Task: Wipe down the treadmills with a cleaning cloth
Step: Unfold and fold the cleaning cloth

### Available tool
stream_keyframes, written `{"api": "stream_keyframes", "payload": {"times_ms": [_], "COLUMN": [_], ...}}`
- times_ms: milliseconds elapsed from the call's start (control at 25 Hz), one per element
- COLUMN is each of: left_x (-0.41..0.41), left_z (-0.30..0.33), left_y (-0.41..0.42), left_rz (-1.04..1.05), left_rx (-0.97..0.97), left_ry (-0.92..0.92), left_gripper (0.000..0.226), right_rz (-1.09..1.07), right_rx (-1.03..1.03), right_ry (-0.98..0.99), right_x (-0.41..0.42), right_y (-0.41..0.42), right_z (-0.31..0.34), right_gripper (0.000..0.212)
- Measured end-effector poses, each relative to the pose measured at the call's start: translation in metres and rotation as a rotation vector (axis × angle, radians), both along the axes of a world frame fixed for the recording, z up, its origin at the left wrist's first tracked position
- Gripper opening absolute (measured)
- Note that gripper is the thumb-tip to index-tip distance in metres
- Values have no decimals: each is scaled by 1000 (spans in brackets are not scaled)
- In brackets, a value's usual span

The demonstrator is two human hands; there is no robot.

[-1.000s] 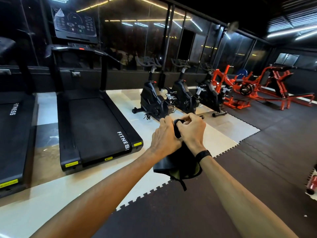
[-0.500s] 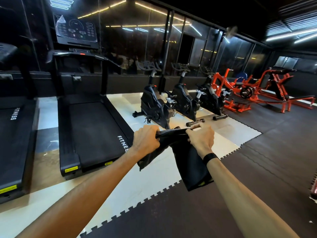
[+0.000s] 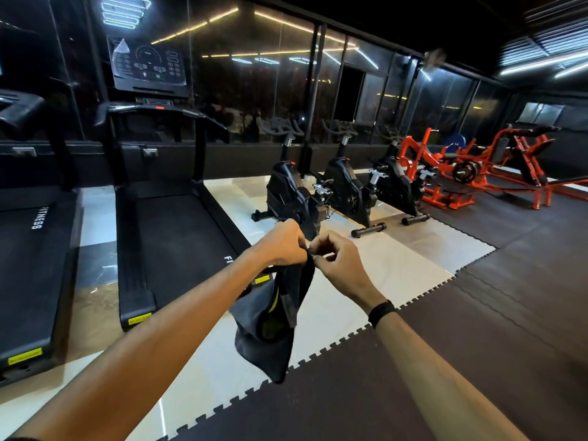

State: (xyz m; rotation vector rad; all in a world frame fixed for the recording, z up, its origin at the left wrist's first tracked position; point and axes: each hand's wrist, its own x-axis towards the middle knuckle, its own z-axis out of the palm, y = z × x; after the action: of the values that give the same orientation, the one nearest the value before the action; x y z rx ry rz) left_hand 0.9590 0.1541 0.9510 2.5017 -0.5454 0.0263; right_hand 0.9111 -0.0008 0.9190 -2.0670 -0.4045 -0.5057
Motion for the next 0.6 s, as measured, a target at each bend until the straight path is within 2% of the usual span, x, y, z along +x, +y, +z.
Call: {"api": "stream_keyframes", "payload": {"times_ms": [80,280,400,520,600], "left_x": [3,7,4,-2,-3], "left_z": [2,3,-2,-4,-5], "left_y": [7,19,24,28,29], "left_rz": [10,75,105,98,114], "left_rx": [-54,-264,-468,-746,-835], "left_ry": [104,311,446,595,638], "left_gripper": [18,30,29,16,17], "right_rz": [-13,80,68,28,20], "right_rx": [49,-47,-88,-159,-212], "right_ry": [-51,-176,-169,-218,-227], "right_x": [-3,-8,-7,-9,-10], "right_y": [-1,8,11,9,8], "right_z": [-5,-16,-20,-19,-16], "right_gripper": [12,15,20,34,40]}}
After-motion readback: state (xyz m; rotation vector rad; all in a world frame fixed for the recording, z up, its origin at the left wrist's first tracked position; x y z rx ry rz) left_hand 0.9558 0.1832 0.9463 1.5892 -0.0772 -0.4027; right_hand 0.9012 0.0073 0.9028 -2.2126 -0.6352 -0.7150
